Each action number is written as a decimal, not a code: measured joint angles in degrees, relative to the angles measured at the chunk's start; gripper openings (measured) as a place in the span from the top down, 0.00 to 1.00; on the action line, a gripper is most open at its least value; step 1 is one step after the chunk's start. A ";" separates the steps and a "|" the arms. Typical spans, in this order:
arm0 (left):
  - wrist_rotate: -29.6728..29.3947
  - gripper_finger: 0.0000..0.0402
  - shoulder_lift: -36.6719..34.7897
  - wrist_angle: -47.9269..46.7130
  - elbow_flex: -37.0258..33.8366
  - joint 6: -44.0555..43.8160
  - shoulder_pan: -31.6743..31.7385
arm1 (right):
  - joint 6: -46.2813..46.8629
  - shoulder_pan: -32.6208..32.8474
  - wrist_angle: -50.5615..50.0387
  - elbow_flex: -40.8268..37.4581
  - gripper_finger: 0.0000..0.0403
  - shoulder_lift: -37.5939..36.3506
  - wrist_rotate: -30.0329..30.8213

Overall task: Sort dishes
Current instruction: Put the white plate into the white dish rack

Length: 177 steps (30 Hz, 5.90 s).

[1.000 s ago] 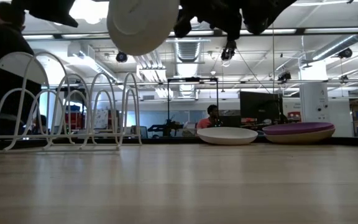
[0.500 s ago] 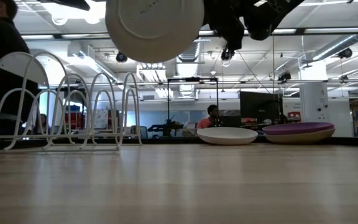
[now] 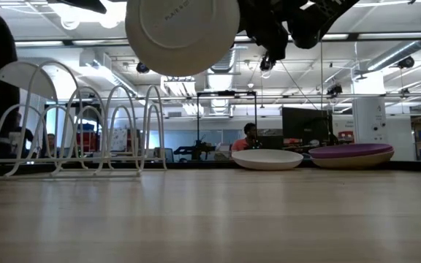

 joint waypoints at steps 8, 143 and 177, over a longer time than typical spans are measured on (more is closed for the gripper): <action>-1.52 1.00 0.00 0.00 -0.02 0.54 0.00 | -0.13 0.02 0.00 0.00 1.00 0.00 10.82; -19.01 1.00 8.11 -1.73 -0.13 0.96 0.50 | -14.73 16.93 22.87 12.87 1.00 26.53 84.07; -18.98 1.00 8.02 -1.66 -0.13 0.94 0.57 | -3.54 19.79 22.43 15.87 1.00 38.74 90.58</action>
